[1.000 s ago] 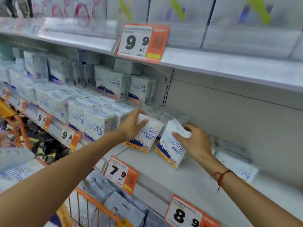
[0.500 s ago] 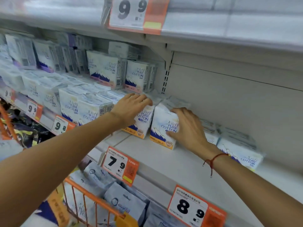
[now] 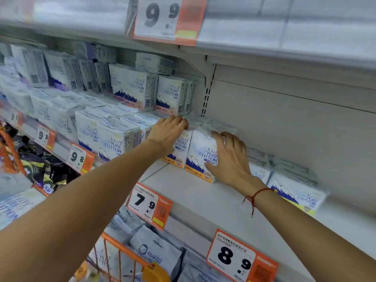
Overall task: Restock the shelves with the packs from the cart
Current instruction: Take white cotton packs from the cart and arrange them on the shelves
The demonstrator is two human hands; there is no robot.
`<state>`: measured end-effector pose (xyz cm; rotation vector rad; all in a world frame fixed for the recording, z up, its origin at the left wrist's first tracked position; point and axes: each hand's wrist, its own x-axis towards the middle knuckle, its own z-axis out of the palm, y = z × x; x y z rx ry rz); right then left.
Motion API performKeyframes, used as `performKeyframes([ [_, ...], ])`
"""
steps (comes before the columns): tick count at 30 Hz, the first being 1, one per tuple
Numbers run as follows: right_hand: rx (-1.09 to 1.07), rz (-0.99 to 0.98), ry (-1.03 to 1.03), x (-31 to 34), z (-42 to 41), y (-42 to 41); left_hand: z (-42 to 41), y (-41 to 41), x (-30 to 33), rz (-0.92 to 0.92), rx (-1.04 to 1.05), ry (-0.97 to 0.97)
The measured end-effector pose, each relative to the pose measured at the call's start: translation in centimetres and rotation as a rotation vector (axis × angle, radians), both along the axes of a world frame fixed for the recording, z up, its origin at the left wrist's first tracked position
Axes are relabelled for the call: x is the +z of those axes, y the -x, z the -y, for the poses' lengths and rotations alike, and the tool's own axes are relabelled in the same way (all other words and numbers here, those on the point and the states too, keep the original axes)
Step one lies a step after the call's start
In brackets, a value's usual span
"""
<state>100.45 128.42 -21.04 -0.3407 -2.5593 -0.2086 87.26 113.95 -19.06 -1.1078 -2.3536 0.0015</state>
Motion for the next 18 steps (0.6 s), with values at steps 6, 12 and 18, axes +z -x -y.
performKeyframes([
  [6, 0.090, -0.037, 0.136, 1.1, 2.8, -4.0, 5.0, -4.3, 2.3, 0.062, 0.022, 0.064],
  [12, 0.344, -0.089, 0.579, -1.3, 12.4, -8.3, 16.8, -12.5, 2.0, 0.172, 0.013, -0.021],
  [18, 0.631, 0.111, 0.597, -3.5, 21.6, -9.8, 27.6, -18.0, -2.3, 0.273, 0.288, -0.251],
])
